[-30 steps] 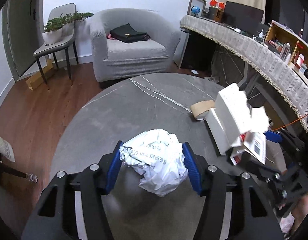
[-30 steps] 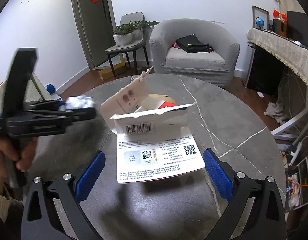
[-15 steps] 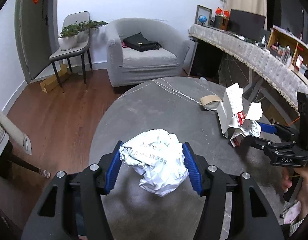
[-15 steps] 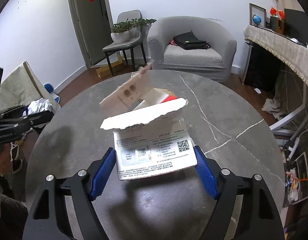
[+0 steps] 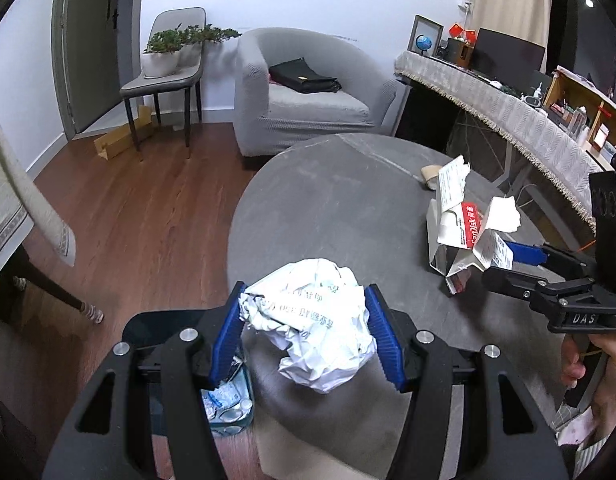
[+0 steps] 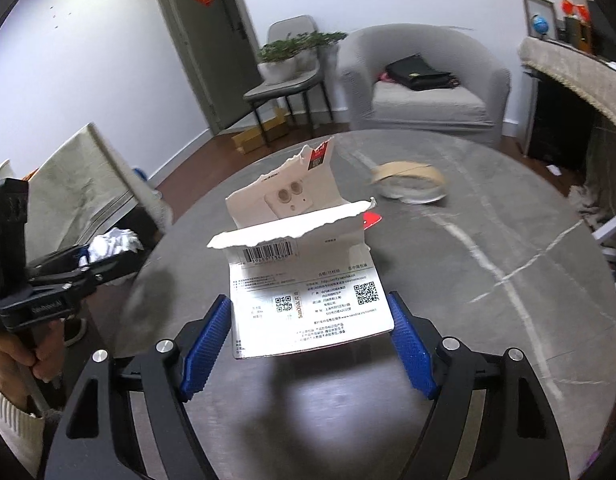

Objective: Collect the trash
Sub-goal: 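Carry the plastic bag and paper box over the teal bin and open both grippers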

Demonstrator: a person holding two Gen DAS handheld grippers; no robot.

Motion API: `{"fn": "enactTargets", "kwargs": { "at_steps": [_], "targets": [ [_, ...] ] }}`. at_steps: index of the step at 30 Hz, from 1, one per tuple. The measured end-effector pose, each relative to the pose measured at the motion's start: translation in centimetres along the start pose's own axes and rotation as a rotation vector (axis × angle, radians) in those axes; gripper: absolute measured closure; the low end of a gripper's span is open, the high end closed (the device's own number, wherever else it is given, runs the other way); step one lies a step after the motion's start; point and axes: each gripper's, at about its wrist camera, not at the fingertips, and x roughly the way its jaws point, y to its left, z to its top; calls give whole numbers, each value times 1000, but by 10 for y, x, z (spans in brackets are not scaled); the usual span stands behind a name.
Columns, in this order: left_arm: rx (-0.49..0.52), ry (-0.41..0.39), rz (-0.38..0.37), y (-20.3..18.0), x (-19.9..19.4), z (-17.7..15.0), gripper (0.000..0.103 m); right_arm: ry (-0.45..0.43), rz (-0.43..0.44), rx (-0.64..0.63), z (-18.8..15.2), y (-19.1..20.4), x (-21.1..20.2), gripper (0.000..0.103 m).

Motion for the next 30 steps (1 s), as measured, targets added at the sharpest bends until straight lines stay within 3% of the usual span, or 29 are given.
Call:
{"fn": "enactTargets", "kwargs": {
  "at_steps": [3, 15, 30],
  "targets": [
    [-2, 4, 7, 7, -5, -5, 41, -11, -40, -37, 0, 16, -1, 25],
    [-32, 2, 9, 35, -16, -11, 41, -136, 47, -14, 28, 45, -9, 25],
    [-97, 25, 68, 101, -25, -29, 41, -119, 118, -87, 40, 113, 17, 25]
  ]
}}
